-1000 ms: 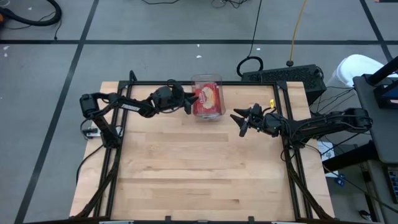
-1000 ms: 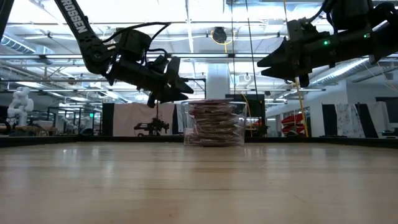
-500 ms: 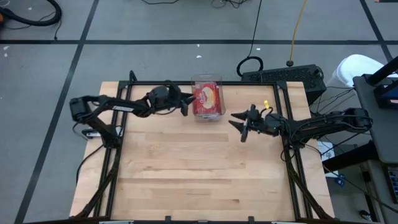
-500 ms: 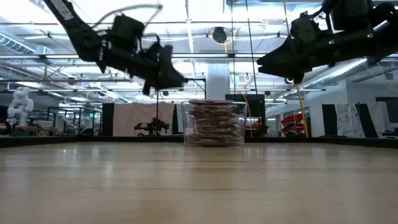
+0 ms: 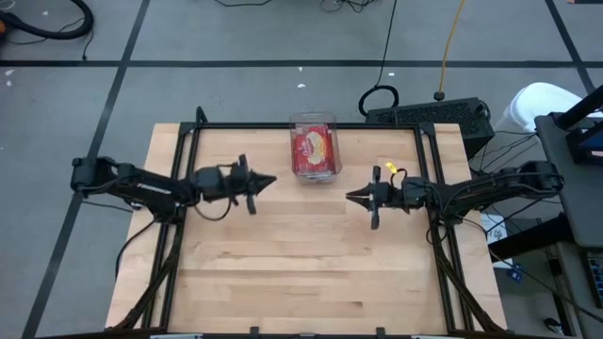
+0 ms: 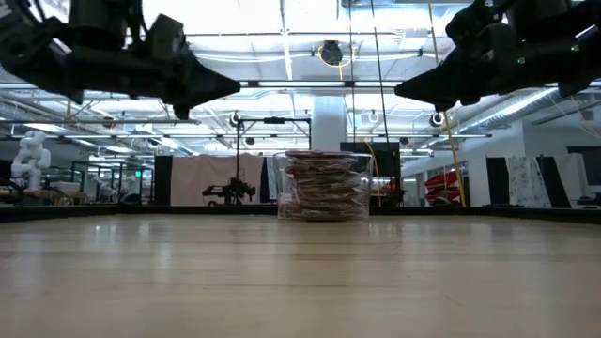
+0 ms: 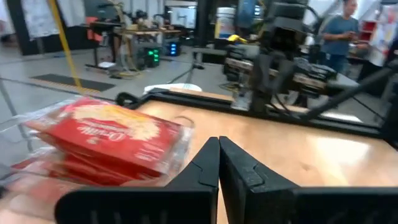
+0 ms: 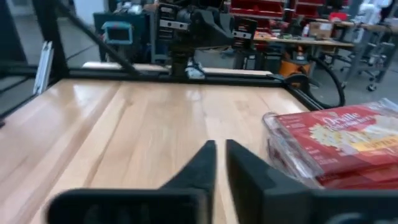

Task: Sort popcorn bags into baskets
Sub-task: Return to Home Position

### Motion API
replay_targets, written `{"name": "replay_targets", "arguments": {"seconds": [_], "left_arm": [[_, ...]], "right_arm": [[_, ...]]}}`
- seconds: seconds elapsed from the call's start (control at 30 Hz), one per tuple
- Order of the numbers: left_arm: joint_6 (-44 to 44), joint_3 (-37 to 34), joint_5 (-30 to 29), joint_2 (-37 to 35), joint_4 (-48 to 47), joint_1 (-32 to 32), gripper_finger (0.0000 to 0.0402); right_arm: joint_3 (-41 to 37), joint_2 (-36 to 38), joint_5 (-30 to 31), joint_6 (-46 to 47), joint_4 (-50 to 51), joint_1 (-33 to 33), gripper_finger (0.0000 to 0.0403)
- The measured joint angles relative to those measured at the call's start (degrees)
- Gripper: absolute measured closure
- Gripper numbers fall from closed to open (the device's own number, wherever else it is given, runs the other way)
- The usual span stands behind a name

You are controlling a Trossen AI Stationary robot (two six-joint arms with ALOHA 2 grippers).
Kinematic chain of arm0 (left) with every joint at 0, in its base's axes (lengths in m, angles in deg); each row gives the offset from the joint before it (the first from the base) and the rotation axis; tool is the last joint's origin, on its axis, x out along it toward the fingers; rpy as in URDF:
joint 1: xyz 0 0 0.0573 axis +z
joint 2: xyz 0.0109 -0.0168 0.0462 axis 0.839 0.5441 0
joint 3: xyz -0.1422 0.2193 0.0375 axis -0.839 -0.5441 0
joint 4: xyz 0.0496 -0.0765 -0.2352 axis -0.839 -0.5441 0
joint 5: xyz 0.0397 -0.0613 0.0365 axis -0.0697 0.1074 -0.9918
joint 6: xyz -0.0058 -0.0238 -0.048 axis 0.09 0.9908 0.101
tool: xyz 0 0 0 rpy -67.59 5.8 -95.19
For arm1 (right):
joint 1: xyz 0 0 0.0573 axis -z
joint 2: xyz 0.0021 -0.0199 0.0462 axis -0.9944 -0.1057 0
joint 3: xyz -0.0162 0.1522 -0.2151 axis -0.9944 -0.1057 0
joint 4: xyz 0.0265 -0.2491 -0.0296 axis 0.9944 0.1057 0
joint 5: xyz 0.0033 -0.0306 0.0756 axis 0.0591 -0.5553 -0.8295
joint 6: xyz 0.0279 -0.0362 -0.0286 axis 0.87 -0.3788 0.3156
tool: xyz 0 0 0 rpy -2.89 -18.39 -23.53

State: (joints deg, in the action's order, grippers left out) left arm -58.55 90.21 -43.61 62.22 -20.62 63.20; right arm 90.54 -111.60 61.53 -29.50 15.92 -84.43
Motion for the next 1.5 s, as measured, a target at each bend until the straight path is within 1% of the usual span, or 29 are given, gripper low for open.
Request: {"name": "replay_targets", "arguments": {"seconds": [0.07,0.17,0.3,0.4,0.5,0.57,0.67,0.8,1.0,1.2,1.33,1.5], "left_arm": [[-0.6,-1.5,-1.8,-0.6,1.0,-2.3,0.0395],[-2.1,-4.0,-4.8,-1.2,2.5,-4.6,0.0391],[-2.1,-8.3,-5.0,-2.0,6.5,-5.8,0.0397],[-0.9,-12.1,-5.0,-2.6,11.5,-6.0,0.0396],[-0.3,-15.0,-5.0,-2.8,17.2,-6.0,0.0393],[-0.8,-15.2,-4.9,-2.8,17.7,-5.9,0.0395],[-2.2,-15.3,-2.9,-3.1,18.8,-5.9,0.0398],[-3.7,-15.3,-1.8,-3.8,19.0,-5.9,0.0391],[-4.3,-15.3,0.1,-7.5,16.6,-5.9,0.0397],[-4.2,-15.3,0.1,-13.7,8.6,-5.9,0.0393],[-4.2,-15.3,0.2,-18.0,3.4,-5.9,0.0398],[-4.2,-15.3,0.2,-23.2,-3.3,-5.9,0.039]], "right_arm": [[0.0,0.9,0.2,-0.9,1.3,-0.4,0.0396],[0.1,3.2,1.6,1.1,5.3,-0.5,0.039],[0.0,7.2,1.7,1.9,12.8,-0.7,0.0394],[0.0,10.7,1.6,1.7,17.9,-0.8,0.0401],[0.0,13.7,1.7,1.0,20.7,-0.7,0.0401],[0.0,15.0,1.7,0.1,21.7,-0.7,0.0402],[0.0,16.2,1.7,-0.7,22.9,-0.7,0.0402],[-0.8,16.8,1.5,-1.3,22.5,-0.8,0.0402],[-5.0,19.7,1.5,-0.7,20.5,-0.8,0.0402],[-8.2,26.3,1.5,-0.6,20.0,-0.8,0.0403],[-9.1,30.5,1.5,-0.7,22.6,-0.8,0.0403],[-10.5,35.2,1.4,-1.0,24.4,-0.8,0.0403]]}}
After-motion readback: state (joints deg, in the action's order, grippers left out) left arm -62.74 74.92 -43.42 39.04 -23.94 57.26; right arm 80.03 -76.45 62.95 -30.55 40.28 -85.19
